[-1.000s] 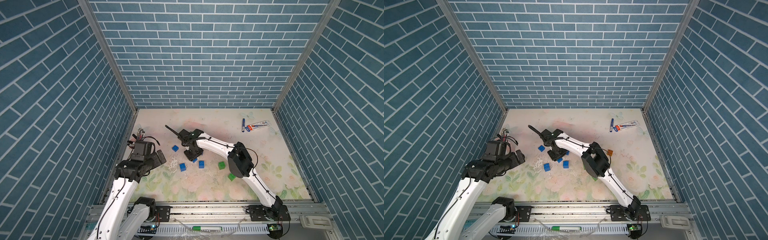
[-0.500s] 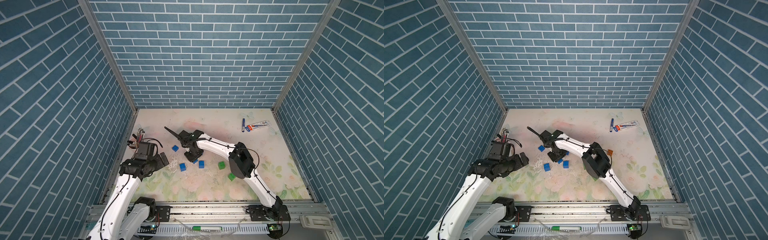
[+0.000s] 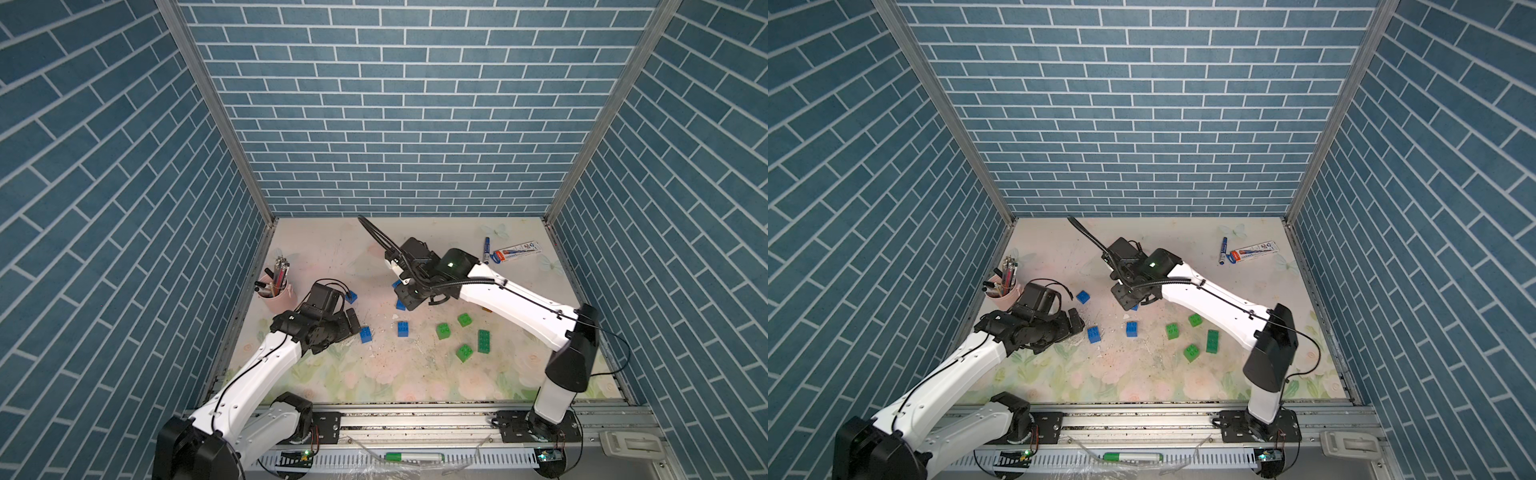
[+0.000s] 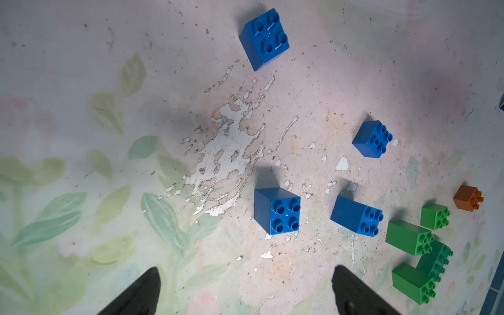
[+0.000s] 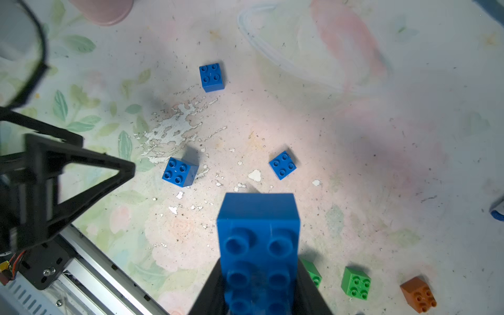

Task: Assemble the letter h with lego
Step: Pick up the lego brick from the center of the board, then adjust the lego brick at the center of the board.

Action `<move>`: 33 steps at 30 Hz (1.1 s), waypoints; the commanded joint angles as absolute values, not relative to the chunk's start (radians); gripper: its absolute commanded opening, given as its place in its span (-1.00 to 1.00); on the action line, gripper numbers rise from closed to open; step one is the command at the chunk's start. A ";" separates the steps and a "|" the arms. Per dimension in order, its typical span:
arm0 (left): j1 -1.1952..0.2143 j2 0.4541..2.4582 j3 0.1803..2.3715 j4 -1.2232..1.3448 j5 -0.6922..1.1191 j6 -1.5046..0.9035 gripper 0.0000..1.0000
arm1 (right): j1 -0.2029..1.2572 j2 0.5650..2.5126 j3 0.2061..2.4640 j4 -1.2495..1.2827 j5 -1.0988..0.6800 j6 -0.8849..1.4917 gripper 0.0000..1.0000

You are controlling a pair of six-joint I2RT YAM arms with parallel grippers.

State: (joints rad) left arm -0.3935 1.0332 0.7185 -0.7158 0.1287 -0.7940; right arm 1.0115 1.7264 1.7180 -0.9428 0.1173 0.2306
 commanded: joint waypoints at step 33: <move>-0.543 1.430 0.751 -0.357 0.159 -0.867 0.99 | 0.982 1.178 1.062 -0.721 0.073 0.237 -1.00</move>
State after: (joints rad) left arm -0.5365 1.4105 0.7280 -0.3676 0.1596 -0.8734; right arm 0.9813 1.1854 1.0695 -0.7311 0.0986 0.2356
